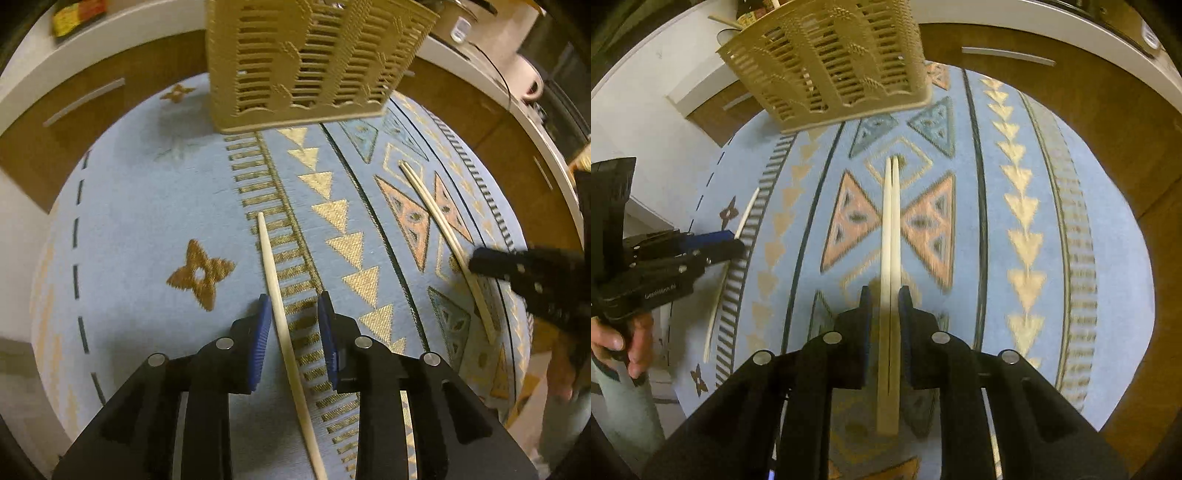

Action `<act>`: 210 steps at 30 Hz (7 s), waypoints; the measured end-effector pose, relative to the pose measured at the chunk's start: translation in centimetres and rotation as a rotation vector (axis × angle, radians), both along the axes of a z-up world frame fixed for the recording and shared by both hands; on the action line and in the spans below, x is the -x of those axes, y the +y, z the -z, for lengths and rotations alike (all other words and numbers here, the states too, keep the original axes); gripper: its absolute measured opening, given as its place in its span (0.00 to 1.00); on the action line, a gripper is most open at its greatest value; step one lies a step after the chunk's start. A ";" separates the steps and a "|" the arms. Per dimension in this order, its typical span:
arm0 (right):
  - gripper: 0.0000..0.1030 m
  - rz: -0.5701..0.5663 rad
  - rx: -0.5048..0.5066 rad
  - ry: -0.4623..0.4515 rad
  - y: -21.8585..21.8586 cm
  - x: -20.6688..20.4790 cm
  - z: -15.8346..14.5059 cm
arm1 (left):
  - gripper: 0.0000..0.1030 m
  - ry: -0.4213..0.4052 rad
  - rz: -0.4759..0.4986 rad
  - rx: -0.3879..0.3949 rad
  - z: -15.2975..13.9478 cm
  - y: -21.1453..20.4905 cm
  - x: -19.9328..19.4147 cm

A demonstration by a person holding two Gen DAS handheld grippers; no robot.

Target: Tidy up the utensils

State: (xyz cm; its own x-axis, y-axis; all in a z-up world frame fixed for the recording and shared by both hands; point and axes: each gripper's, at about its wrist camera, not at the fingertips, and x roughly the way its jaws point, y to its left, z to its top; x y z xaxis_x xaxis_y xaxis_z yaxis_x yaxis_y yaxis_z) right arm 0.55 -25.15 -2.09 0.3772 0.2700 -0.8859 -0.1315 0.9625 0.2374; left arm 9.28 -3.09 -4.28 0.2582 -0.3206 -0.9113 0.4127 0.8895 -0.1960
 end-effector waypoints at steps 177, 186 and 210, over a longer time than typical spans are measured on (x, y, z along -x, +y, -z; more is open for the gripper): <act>0.88 0.191 0.066 -0.792 0.5 2.8 -3.5 | 0.93 -0.944 -0.464 0.066 -5.1 0.2 7.8; 0.88 0.198 0.073 -0.787 0.5 2.7 -3.5 | 0.93 -0.937 -0.458 0.056 -5.1 0.1 7.7; 0.89 0.207 0.079 -0.780 0.3 2.5 -3.3 | 0.93 -0.926 -0.463 0.059 -5.0 0.2 7.4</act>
